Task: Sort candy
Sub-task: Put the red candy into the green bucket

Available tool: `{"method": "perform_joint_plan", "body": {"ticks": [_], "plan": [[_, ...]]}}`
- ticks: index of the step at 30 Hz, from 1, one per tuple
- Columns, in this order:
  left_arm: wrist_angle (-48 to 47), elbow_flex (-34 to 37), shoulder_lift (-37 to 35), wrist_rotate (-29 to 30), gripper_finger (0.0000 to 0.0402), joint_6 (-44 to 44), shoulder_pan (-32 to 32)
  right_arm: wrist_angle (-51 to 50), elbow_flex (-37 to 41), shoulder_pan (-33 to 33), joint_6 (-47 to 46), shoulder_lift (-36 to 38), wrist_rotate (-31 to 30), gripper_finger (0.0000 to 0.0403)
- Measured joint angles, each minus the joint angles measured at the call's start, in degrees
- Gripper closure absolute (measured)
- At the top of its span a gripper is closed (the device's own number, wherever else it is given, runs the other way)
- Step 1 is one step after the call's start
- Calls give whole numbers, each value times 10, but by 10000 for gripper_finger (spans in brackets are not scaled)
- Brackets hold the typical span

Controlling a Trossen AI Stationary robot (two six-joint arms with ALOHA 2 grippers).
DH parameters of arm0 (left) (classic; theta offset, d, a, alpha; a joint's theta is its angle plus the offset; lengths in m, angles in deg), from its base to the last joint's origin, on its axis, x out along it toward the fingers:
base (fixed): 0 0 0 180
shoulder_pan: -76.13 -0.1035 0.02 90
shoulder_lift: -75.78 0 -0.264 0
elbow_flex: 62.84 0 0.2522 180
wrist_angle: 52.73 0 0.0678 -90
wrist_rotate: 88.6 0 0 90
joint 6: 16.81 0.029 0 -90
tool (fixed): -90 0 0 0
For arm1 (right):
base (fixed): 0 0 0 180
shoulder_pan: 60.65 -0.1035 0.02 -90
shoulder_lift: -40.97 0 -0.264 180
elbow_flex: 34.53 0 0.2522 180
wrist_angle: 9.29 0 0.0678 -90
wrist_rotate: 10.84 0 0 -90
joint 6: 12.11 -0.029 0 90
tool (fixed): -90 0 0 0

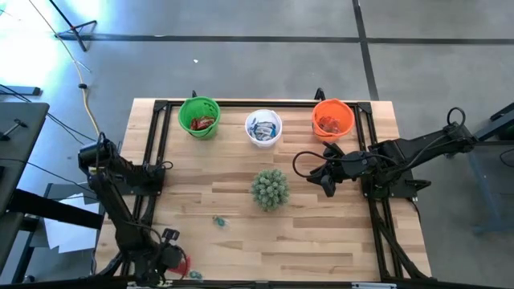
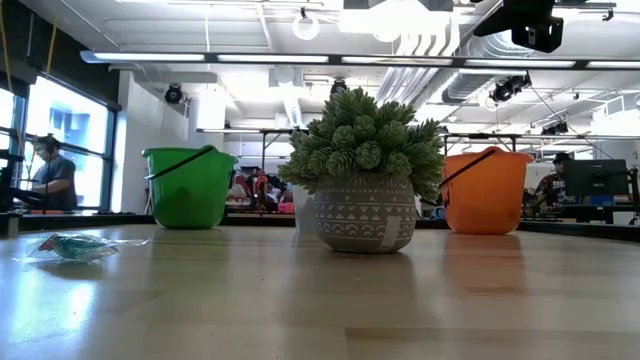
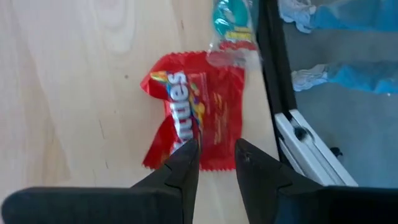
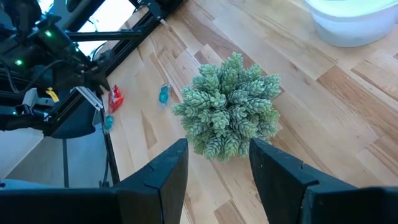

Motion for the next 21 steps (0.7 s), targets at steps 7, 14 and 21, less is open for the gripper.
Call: {"method": "perform_joint_plan", "body": {"ticks": [7,14,21], "plan": [[22,0,21,-3,263,-1,-17,0,0,0,0,0,0,237],[20,0,21,-2,211,-36,-21,0,0,0,0,0,0,237],[10,0,17,6,192,-73,-21,0,0,0,0,0,0,237]]}}
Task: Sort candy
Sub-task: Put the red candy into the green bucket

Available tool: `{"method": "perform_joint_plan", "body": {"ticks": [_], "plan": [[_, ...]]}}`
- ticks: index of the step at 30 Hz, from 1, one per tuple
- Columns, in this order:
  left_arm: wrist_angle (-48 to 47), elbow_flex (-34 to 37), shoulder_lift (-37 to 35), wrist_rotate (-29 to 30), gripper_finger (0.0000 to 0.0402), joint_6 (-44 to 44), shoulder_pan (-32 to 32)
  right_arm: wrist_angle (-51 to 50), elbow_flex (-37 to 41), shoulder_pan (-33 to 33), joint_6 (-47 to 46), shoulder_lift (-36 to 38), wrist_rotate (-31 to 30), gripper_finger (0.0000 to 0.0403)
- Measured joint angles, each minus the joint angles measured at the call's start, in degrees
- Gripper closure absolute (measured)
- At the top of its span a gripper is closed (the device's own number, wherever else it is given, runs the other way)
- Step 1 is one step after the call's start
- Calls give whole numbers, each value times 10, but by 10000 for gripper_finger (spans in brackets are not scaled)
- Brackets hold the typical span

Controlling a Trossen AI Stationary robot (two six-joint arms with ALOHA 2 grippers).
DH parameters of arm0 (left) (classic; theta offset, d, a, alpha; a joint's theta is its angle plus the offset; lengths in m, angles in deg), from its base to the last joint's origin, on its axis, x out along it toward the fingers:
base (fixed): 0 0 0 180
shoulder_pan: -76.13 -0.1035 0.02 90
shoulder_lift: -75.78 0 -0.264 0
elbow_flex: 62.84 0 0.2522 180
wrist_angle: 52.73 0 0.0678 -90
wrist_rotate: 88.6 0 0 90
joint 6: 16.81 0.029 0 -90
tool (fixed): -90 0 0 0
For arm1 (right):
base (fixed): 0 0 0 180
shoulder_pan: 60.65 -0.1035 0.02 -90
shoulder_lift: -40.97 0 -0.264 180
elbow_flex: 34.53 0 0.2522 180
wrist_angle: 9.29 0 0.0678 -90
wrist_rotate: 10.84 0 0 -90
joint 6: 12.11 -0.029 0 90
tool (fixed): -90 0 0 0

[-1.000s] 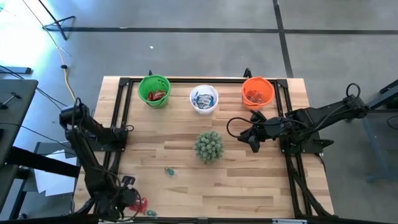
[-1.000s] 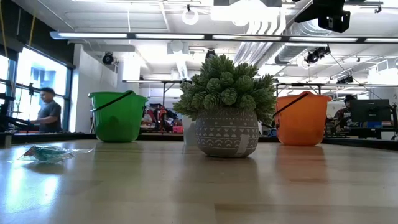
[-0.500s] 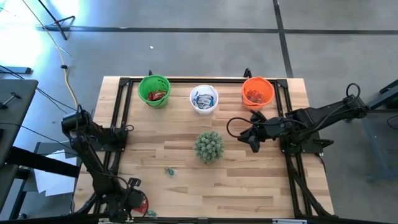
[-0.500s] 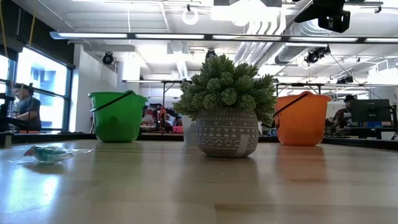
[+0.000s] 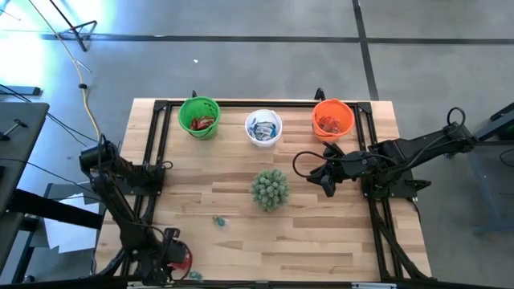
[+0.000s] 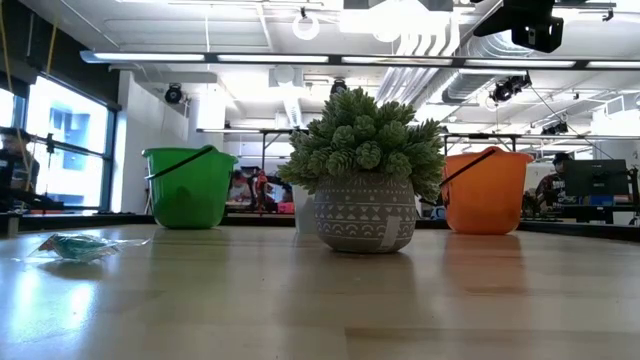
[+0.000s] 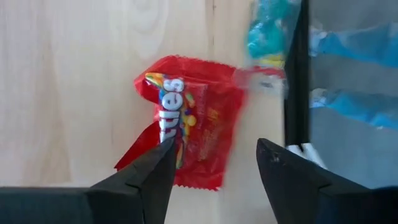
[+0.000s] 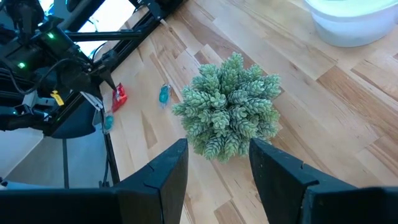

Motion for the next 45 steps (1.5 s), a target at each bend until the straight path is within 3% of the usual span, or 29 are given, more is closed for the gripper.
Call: {"method": "perform_joint_plan", "body": {"ticks": [12,28,37,40,45], "plan": [[-28,0,-45,16,192,-17,0,0,0,0,0,0,0,237],[-8,-4,71,42,192,83,-14,0,0,0,0,0,0,237],[-20,-3,72,44,194,87,-14,0,0,0,0,0,0,237],[-20,-3,72,37,215,93,-15,0,0,0,0,0,0,237],[-24,-2,72,34,292,99,-15,0,0,0,0,0,0,237]]}}
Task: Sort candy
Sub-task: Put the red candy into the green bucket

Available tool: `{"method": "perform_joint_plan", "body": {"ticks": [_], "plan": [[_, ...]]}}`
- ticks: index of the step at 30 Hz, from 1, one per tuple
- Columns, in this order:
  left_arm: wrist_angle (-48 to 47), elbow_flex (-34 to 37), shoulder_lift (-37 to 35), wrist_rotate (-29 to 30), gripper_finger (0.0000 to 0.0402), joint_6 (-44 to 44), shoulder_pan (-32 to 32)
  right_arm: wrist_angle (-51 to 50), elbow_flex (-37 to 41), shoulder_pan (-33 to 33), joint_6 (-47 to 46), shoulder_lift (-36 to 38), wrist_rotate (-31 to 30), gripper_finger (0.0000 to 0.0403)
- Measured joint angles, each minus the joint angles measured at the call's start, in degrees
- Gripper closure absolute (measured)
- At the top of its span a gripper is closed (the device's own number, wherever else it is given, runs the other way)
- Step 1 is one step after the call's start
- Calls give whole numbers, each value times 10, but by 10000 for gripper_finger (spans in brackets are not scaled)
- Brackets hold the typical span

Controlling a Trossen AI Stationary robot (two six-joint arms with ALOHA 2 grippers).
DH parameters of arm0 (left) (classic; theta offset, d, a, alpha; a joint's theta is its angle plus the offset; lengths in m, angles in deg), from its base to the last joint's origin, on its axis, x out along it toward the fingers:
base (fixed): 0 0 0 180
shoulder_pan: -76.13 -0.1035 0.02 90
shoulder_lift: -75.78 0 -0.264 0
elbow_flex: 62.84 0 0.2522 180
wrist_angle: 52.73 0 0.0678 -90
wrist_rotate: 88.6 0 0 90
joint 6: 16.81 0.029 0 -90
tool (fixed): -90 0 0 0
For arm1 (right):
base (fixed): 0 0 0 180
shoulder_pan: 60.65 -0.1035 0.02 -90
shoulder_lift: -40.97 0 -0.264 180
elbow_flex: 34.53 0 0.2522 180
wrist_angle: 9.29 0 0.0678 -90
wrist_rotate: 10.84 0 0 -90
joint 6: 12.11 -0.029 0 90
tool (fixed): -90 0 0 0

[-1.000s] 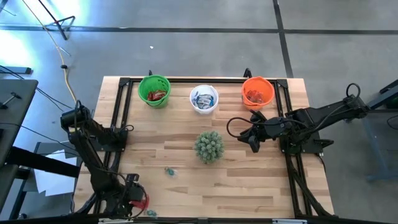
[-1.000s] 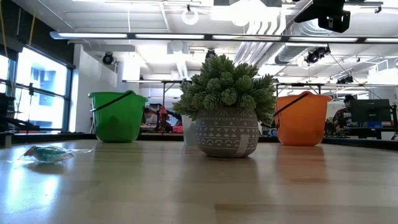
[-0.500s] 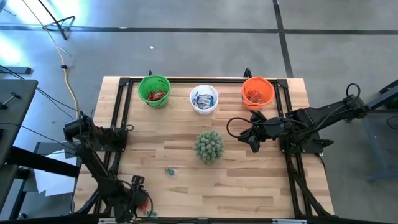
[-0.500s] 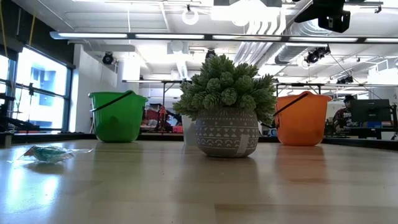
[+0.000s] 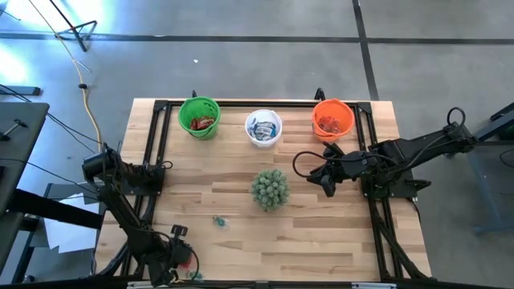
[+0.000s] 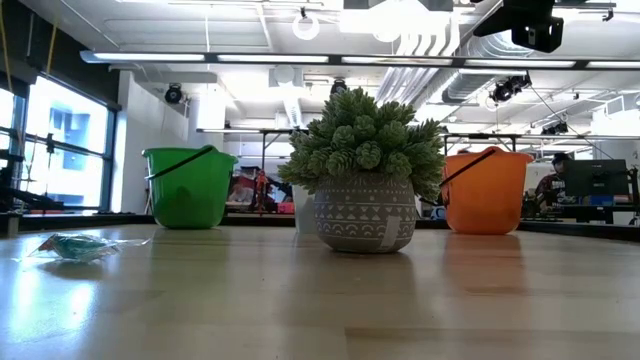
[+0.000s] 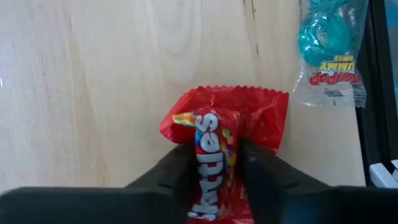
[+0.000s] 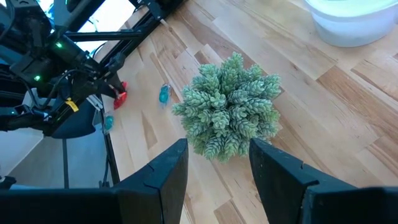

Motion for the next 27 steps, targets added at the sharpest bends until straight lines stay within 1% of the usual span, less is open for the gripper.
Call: {"method": "perform_joint_plan", "body": {"ticks": [3,5,8,14,21,27], "plan": [[1,0,0,1,341,0,-4,0,0,0,0,0,0,237],[2,0,-1,1,366,0,-9,0,0,0,0,0,0,237],[7,0,-1,-6,384,-2,-20,0,0,0,0,0,0,237],[7,3,-21,-11,377,-2,-48,0,0,0,0,0,0,237],[-17,5,-79,60,375,0,-107,0,0,0,0,0,0,237],[-19,5,-143,100,375,2,-184,0,0,0,0,0,0,237]]}}
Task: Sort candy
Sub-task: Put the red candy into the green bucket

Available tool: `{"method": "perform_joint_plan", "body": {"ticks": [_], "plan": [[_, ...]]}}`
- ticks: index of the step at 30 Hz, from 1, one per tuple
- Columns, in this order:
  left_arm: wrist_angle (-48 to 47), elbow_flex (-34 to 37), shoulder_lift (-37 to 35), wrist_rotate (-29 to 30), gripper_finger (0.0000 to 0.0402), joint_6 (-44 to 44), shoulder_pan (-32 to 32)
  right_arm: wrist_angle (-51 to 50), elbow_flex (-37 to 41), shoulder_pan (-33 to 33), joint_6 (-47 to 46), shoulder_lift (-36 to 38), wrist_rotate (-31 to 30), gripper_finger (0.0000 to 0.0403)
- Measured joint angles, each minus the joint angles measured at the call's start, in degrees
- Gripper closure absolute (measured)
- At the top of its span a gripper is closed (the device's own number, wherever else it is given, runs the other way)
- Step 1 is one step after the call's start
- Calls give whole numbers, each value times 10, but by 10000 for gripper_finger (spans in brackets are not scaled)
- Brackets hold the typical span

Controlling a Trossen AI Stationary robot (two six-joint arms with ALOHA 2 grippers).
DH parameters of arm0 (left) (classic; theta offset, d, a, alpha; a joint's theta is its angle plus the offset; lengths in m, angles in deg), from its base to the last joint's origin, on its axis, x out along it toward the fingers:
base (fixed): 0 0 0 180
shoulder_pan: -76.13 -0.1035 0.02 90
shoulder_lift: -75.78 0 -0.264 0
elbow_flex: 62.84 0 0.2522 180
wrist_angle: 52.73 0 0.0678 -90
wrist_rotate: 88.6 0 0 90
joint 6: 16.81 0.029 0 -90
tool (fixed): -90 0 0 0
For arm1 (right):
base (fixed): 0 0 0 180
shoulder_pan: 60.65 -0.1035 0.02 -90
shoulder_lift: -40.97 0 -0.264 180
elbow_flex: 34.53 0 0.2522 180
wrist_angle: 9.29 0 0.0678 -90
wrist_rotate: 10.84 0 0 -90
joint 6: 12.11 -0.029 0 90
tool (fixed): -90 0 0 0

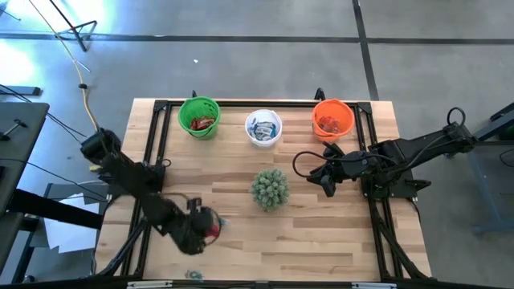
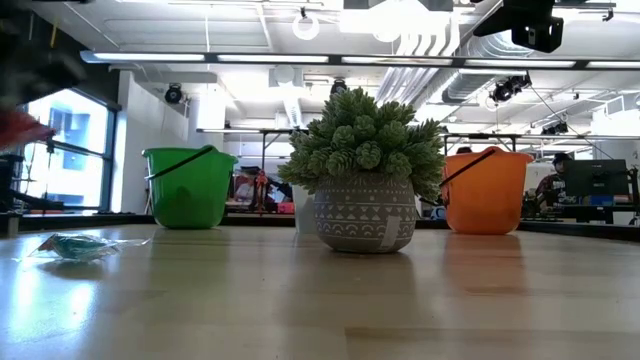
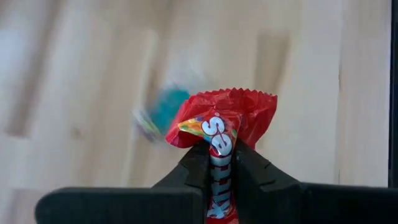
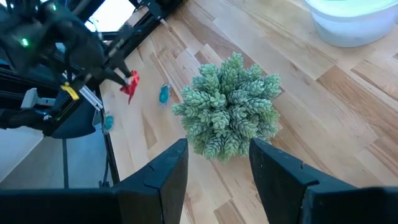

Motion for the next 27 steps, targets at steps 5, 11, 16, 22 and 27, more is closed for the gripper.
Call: {"method": "perform_joint_plan", "body": {"ticks": [5,11,16,22,27], "plan": [[36,0,-64,32,375,37,-70,0,0,0,0,0,0,237],[196,-1,-134,34,376,92,-130,0,0,0,0,0,0,237],[334,-2,-180,85,376,181,-146,0,0,0,0,0,0,237],[445,-2,-208,189,376,344,-147,0,0,0,0,0,0,237],[487,-2,-209,302,376,430,-147,0,0,0,0,0,0,237]]}}
